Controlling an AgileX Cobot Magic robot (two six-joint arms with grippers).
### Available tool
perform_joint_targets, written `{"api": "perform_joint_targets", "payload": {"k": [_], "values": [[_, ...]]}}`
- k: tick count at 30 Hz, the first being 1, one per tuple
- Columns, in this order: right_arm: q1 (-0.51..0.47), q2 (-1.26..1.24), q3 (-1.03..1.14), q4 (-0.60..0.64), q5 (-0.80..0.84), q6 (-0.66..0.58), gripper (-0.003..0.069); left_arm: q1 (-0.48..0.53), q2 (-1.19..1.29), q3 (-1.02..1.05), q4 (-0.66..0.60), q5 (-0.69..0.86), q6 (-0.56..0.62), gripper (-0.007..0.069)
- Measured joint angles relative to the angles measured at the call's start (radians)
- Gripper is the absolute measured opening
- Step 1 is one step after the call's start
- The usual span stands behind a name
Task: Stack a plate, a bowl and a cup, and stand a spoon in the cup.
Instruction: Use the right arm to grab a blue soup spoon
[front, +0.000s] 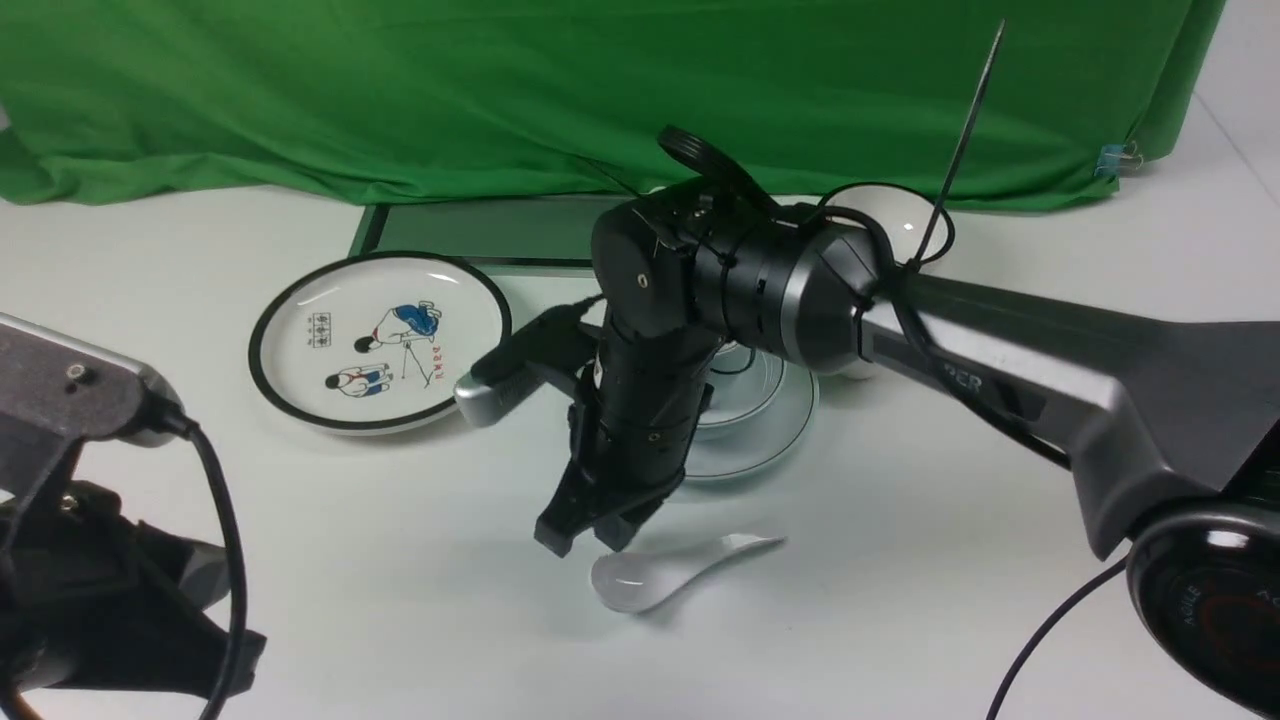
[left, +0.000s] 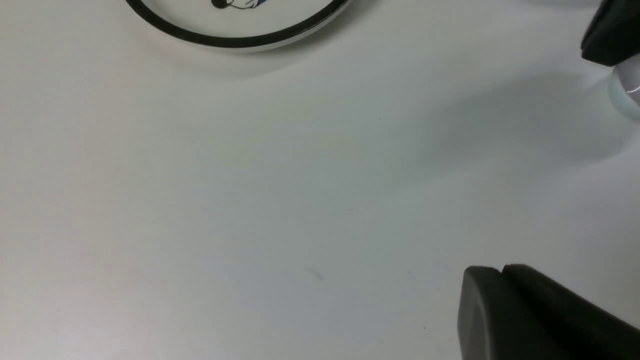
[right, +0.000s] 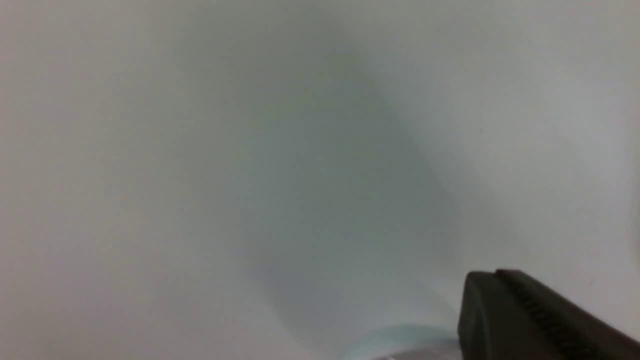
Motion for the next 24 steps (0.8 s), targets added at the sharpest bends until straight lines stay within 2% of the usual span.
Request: {"api": "perform_joint_targets", "payload": {"k": [7,14,17,21,22,24], "values": [[-0.001,-0.042,0.075,-0.003,0.084,0.016,0.0070,0.000,0.000,0.000,-0.006,0.012,0.000,-0.0036],[-0.001,-0.118,0.257,-0.011,0.069,0.020,0.0090,0.000,0.000,0.000,-0.011,0.012,0.000,-0.0036],[-0.012,-0.175,0.310,-0.015,0.049,0.065,0.0113,0.000,0.000,0.000,-0.014,0.012,0.000,-0.0036],[-0.053,-0.247,0.367,-0.005,-0.063,0.127,0.0194,0.000,0.000,0.000,-0.014,0.012,0.000,-0.0036],[-0.079,-0.266,0.374,0.025,-0.118,0.130,0.0242,0.000,0.000,0.000,-0.014,0.012,0.000,-0.0036],[-0.099,-0.272,0.376,0.099,-0.189,0.108,0.0276,0.000,0.000,0.000,-0.015,0.012,0.000,-0.0036]]}}
